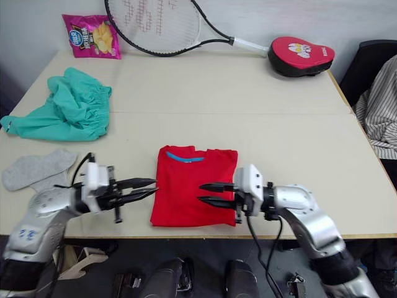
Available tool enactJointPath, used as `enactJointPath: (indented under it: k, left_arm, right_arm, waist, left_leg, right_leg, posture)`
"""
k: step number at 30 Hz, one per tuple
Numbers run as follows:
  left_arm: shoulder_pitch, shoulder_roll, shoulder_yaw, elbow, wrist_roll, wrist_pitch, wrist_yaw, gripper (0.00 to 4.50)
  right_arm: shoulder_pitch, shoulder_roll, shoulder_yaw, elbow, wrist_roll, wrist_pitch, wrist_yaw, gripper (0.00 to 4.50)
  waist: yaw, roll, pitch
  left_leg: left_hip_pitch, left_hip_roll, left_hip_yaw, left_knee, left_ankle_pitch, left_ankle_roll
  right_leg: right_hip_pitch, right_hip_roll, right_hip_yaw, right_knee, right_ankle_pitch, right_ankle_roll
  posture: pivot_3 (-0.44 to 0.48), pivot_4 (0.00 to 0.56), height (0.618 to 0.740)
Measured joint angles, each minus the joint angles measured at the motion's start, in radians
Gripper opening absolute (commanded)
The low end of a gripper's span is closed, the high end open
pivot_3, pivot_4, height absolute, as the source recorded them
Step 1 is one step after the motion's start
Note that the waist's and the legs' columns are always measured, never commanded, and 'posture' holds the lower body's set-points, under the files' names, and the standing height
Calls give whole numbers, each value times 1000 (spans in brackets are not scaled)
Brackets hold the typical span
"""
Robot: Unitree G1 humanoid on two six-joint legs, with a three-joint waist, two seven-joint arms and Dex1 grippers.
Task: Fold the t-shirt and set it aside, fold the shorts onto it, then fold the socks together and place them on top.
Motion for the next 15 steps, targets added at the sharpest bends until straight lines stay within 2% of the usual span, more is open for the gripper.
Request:
enactJointPath:
  k: [5, 9, 15]
  left_arm:
    - [-35, -99, -98, 104, 117, 0, 49, 0]
    - [-43, -123, -128, 152, 191, -2, 93, 0]
    - [-32, -97, -126, 162, 233, -16, 121, 0]
  right_arm:
    - [-36, 96, 56, 194, -158, -108, -39, 39]
    - [-47, 133, 51, 328, -240, -203, -79, 39]
    - [-49, 141, -112, 420, -225, -183, -206, 39]
  waist:
    - [0, 0, 0]
    - [-2, 0, 0]
    - [-1, 0, -6]
  left_leg:
    - [-1, 0, 2, 1, 1, 2]
    - [0, 0, 2, 1, 1, 2]
    - [2, 0, 1, 1, -1, -4]
  right_leg:
    - [0, 1, 0, -1, 0, 1]
    - [0, 1, 1, 0, 0, 1]
    - [1, -1, 2, -1, 1, 1]
  posture:
    - [0, 150, 740]
    - [0, 150, 740]
    - [0, 150, 740]
